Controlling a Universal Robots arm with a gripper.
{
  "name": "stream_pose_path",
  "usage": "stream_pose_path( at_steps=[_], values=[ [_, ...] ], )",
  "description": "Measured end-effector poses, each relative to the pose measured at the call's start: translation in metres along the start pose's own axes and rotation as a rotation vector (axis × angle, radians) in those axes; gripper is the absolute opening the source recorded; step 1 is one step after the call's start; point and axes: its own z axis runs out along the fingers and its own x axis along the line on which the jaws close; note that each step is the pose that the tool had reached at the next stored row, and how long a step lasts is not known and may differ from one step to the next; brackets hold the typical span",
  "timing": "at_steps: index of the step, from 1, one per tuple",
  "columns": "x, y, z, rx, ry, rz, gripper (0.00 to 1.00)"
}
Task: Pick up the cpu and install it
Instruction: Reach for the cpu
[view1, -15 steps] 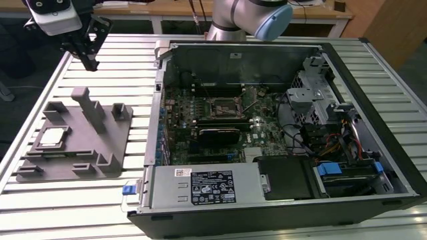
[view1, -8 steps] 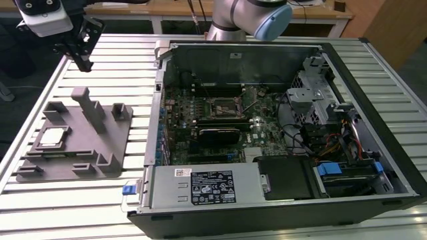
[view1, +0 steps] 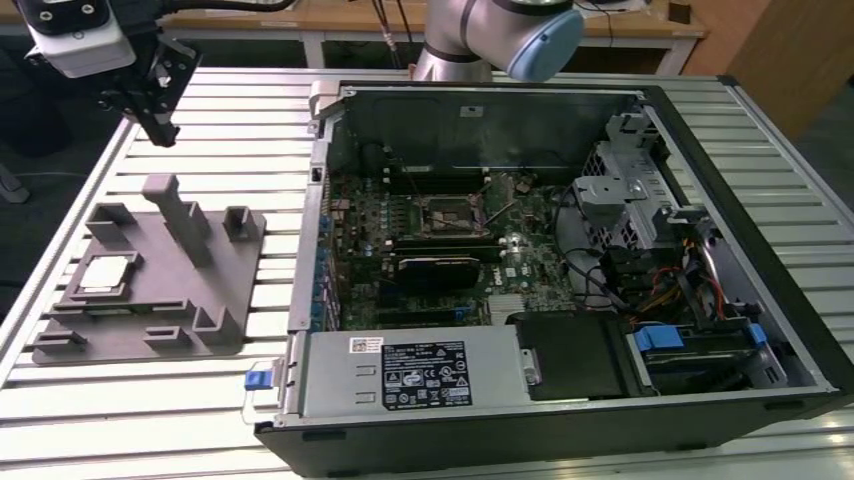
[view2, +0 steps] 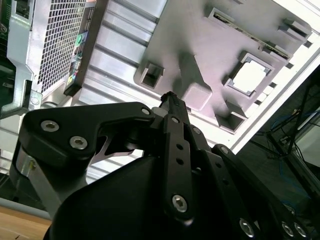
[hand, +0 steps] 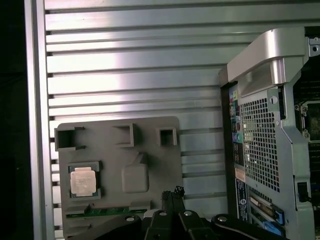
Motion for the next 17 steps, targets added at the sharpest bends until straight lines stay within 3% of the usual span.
stream_pose_path(
  at_steps=[17],
  values=[
    [0.0230,-0.0028,0.0082,0.0000,0.0000,0.000,0.11]
  ],
)
